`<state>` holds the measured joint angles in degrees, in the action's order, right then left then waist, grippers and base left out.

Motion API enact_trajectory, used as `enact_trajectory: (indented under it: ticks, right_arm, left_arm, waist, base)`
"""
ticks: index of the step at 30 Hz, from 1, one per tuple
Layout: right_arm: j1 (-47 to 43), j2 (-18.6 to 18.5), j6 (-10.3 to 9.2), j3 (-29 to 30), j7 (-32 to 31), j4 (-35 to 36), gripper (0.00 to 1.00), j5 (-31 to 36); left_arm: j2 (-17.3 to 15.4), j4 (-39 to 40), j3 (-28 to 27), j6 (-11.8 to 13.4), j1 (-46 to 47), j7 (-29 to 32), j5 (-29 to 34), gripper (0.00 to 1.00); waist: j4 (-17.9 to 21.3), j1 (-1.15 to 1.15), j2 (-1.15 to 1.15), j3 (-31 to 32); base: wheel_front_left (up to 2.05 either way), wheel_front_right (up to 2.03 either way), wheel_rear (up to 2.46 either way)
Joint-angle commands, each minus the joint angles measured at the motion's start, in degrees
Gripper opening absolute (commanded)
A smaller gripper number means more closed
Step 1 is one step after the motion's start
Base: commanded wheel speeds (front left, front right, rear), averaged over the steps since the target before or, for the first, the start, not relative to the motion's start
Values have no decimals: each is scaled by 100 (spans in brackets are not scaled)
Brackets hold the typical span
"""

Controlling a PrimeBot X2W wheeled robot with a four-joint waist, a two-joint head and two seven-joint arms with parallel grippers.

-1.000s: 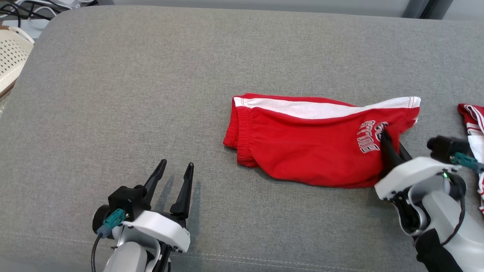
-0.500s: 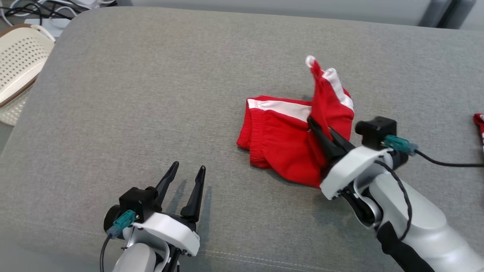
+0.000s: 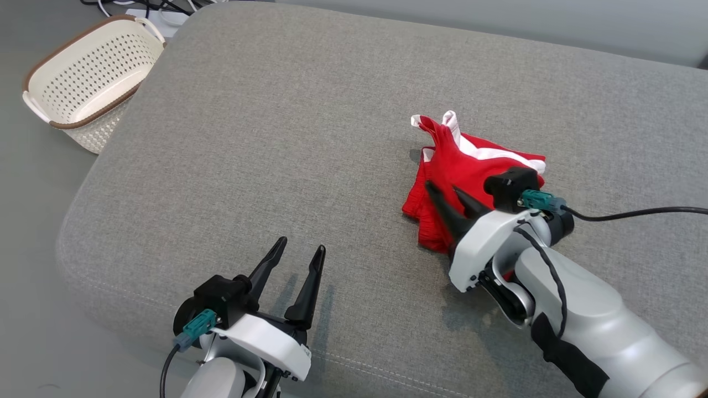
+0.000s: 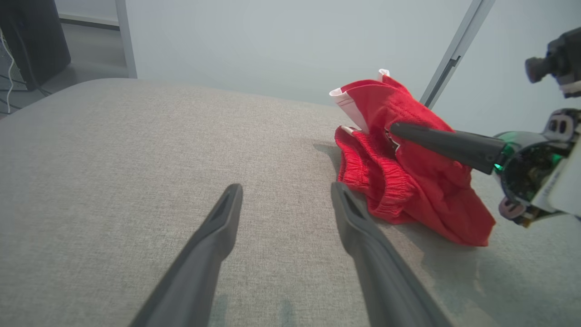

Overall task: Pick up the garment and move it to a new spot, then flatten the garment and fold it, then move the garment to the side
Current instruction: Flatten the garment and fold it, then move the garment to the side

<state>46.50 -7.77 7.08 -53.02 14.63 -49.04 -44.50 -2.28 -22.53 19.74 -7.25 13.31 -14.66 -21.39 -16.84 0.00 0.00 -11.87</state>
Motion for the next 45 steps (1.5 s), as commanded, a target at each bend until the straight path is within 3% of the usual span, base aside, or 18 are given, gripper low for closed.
enact_trajectory:
  ticks: [1, 4, 10, 18, 33, 45]
  right_arm:
    - [109, 145, 41, -43, 11, 95, 100, -55]
    - [261, 207, 41, 3, 30, 262, 100, -109]
    - [191, 87, 41, 938, 35, 1182, 100, 43]
    - [-650, -275, 41, 1715, 36, 875, 100, 106]
    - [-1201, -221, 41, 1883, 37, 142, 100, -131]
    - [-983, -31, 41, 1411, -80, -498, 100, -417]
  left_arm:
    - [-60, 167, -190, 1, 87, -34, -55, 100]
    - [-60, 191, -242, 28, 63, -34, -38, 100]
    - [-60, 218, -280, 76, 50, -34, -8, 100]
    - [-60, 219, -276, 78, 101, -34, 52, 100]
    - [-60, 210, -287, 65, 107, -34, 66, 100]
    - [-60, 380, -289, 123, 103, -34, 25, 100]
  waist:
    - [-26, 0, 0, 8]
    - [15, 0, 0, 3]
    - [238, 0, 0, 15]
    - [421, 0, 0, 17]
    - [336, 0, 0, -44]
    - [156, 0, 0, -161]
  base:
    - [0, 0, 0]
    - [0, 0, 0]
    - [0, 0, 0]
    - [0, 0, 0]
    - [0, 0, 0]
    - [0, 0, 0]
